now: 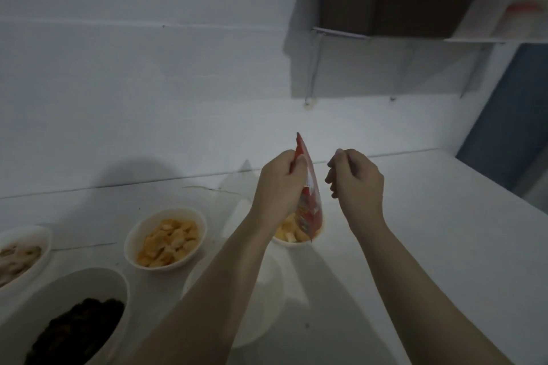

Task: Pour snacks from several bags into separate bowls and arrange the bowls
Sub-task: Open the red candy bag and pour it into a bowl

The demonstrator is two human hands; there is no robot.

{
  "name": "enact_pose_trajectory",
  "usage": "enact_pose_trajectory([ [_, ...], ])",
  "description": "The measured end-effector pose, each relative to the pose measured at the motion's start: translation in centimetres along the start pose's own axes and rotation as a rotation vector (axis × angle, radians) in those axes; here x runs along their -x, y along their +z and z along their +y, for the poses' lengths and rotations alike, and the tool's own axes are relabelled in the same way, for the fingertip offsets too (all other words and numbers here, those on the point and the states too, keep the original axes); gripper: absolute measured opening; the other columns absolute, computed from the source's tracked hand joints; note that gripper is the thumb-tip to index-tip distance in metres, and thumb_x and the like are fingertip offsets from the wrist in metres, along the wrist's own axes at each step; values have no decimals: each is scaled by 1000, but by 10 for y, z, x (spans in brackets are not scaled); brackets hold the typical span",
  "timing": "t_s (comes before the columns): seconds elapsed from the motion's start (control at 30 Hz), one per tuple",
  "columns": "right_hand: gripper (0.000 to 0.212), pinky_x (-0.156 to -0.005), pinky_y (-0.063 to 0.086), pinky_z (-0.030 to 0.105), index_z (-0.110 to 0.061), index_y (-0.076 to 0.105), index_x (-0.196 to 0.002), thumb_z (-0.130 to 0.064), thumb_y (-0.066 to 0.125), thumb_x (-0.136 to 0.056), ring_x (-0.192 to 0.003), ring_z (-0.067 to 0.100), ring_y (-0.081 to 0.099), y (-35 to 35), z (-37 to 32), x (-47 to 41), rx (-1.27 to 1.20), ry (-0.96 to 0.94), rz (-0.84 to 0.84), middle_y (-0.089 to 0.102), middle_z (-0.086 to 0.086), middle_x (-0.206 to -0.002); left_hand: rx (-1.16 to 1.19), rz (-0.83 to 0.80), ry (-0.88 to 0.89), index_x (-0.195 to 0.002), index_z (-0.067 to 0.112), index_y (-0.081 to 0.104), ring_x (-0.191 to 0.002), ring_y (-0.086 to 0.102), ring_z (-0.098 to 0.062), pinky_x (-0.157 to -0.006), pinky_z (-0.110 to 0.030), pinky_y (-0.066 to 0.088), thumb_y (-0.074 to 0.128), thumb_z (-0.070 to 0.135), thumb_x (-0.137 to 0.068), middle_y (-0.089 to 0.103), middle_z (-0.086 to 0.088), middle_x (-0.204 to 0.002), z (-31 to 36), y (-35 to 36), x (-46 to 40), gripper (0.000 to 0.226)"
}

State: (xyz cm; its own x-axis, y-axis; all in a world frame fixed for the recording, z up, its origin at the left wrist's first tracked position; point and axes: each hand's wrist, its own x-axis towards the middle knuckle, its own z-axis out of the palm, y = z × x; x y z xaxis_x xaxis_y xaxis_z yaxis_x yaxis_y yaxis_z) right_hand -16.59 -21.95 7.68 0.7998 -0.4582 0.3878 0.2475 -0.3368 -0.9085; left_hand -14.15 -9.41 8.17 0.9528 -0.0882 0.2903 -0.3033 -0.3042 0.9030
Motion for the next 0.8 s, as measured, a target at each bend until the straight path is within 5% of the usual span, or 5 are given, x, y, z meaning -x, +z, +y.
enact_pose_trajectory([
  [0.23,30,-48,45,17,-6,63,-76,-21,48,-97,-50,6,55,-93,29,7,79,145,30,66,4,-63,22,-224,-49,-86,2,55,-76,58,-29,-68,-42,46,42,31,-98,62,-20,-88,17,95,30,33],
  [0.6,23,-58,55,28,-9,68,-89,-18,48,-95,-63,15,63,-191,87,26,134,392,-126,70,3,-76,-1,-443,-153,-74,16,57,-68,55,-16,-66,-32,43,42,33,-98,59,-1,-73,12,200,74,33],
  [0.8,21,-61,53,30,-11,64,-95,-26,50,-97,-64,17,61,-204,102,31,42,516,-164,68,2,-79,105,-478,-329,-99,21,62,-89,63,-15,-75,-31,46,38,60,-95,68,1,-98,11,210,78,46],
])
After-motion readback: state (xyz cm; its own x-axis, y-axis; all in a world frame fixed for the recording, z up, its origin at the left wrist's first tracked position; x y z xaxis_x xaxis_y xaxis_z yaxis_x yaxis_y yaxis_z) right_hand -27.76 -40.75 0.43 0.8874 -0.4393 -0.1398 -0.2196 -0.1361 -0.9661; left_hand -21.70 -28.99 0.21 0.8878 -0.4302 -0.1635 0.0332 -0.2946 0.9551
